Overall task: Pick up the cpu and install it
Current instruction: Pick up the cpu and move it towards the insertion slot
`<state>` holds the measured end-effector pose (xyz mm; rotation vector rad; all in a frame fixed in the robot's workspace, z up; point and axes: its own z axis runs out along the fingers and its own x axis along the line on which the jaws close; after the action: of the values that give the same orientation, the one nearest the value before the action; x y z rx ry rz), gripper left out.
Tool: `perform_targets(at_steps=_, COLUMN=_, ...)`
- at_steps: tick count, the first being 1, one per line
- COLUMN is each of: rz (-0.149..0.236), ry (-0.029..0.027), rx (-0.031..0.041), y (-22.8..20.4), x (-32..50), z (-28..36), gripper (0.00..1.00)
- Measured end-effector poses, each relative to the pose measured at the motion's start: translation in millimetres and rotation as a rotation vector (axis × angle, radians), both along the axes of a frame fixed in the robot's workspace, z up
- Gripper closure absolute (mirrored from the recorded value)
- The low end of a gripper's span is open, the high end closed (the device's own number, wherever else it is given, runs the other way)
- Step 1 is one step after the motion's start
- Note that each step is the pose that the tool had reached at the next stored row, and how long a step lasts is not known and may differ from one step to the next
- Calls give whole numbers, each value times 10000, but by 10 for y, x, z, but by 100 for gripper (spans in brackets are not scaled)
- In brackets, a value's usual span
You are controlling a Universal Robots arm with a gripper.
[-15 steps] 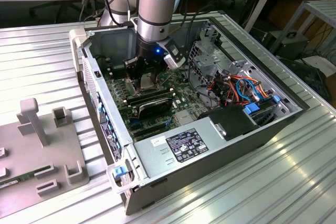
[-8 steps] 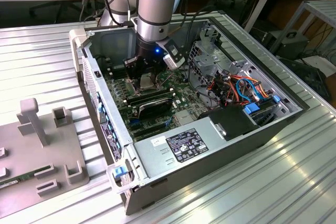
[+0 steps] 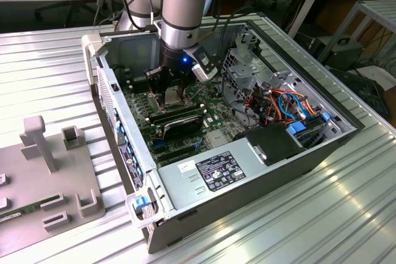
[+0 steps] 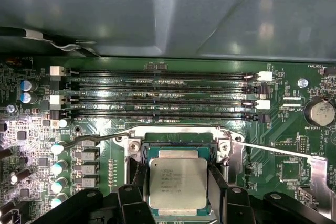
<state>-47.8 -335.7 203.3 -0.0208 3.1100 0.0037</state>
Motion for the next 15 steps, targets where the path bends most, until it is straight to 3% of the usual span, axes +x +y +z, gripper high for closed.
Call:
perform_targets(at_steps=9, rz=0, ry=0, rx=0, y=7, x=0, z=0, gripper=45)
perform_targets(at_steps=15, rz=1, ry=-5, rx=2, y=42, x=-1, z=0, gripper=45)
